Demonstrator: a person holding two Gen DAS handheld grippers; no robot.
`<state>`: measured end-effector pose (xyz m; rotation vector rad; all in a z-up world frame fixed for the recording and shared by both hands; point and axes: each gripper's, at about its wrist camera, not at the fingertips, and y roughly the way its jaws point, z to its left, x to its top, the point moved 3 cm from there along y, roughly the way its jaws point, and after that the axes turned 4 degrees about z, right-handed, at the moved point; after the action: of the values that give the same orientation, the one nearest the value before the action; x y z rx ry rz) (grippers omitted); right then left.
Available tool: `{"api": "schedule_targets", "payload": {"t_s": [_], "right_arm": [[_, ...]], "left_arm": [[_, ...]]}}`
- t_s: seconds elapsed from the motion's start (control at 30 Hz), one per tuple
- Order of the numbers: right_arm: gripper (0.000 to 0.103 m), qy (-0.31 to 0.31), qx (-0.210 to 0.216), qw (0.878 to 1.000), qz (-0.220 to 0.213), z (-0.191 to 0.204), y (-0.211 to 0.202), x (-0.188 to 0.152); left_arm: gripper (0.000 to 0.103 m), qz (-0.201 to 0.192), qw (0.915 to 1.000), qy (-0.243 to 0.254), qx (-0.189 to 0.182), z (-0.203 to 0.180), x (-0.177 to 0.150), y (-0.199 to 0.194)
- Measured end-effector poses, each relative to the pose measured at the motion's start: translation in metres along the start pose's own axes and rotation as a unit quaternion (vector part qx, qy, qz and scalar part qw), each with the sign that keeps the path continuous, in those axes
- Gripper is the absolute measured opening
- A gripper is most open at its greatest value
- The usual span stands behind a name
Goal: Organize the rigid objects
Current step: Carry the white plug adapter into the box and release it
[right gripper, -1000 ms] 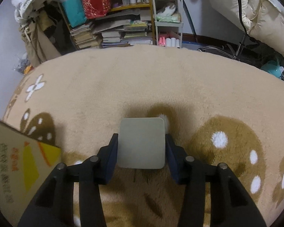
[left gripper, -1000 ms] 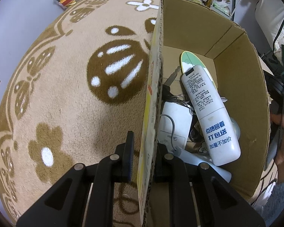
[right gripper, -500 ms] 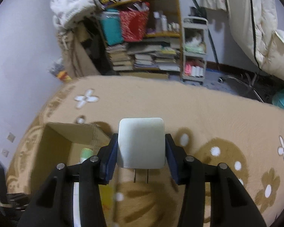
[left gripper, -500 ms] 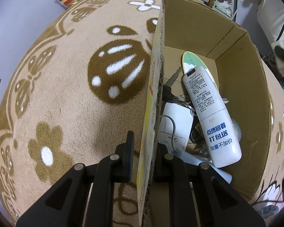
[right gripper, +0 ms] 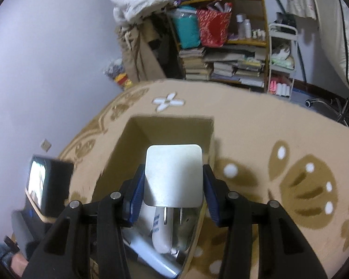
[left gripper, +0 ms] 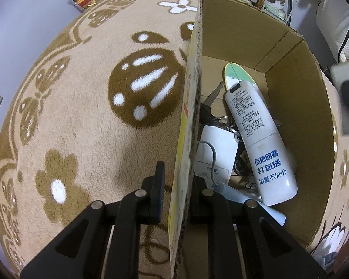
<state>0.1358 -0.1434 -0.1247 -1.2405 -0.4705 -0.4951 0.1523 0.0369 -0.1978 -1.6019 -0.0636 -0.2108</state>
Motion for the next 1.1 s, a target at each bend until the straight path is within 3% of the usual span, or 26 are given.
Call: {"api": "schedule_targets", "payload": {"t_s": [0.6,1.0,1.1], "right_arm": [[0.050,-0.020,-0.012,0.998,0.063,0.019,0.025,-0.029],[0.051,-0.004,0.000,0.999,0.051,0.022,0.014,-0.027],[0.058,0.001,-0.003,0.999,0.050,0.020,0.009,-0.025]], "left_arm": [[0.015,-0.002,0.9999,0.006,0.010,-0.002,-0.003,-0.003],[0.015,0.000,0.9999,0.008,0.014,-0.002,-0.003,-0.002],[0.015,-0.001,0.9999,0.009,0.013,-0.001,-0.003,-0.001]]}}
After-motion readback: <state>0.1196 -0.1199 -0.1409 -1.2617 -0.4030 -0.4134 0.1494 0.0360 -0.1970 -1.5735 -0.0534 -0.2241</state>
